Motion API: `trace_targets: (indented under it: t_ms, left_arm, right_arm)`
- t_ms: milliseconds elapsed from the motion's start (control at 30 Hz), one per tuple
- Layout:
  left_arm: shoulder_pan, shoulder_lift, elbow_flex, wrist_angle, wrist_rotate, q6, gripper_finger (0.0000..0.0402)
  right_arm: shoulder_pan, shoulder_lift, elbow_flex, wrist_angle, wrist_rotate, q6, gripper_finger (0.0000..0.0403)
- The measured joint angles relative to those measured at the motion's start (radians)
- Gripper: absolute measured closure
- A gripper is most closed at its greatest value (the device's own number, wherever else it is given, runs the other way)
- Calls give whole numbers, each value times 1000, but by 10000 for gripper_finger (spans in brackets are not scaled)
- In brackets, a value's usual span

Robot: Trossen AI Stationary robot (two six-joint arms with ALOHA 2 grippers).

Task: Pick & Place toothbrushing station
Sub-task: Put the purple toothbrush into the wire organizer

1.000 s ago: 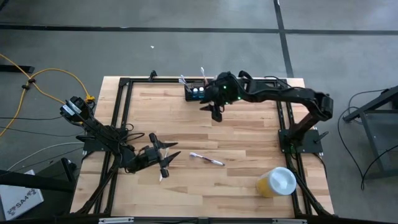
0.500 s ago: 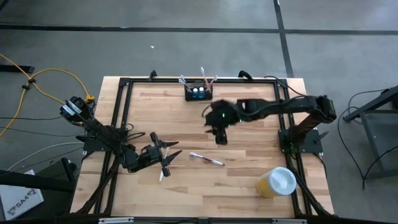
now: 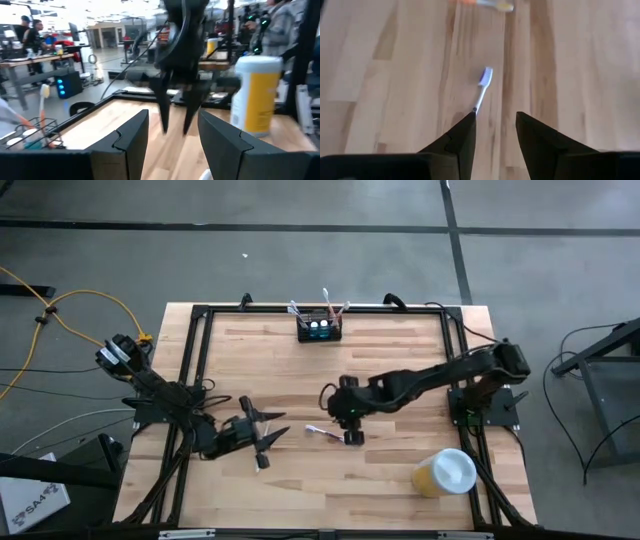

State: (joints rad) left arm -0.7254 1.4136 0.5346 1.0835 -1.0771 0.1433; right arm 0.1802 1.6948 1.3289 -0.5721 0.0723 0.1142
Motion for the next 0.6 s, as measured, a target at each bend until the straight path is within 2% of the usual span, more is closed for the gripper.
trace_targets:
  t_ms: [300, 600]
  left_arm:
    - [-86, -15, 0, 2, -31, -2, 234]
    - [-130, -16, 0, 1, -93, -1, 234]
  right_arm:
    - [6, 126, 0, 32, 3, 87, 270]
    - [45, 179, 0, 46, 4, 181, 270]
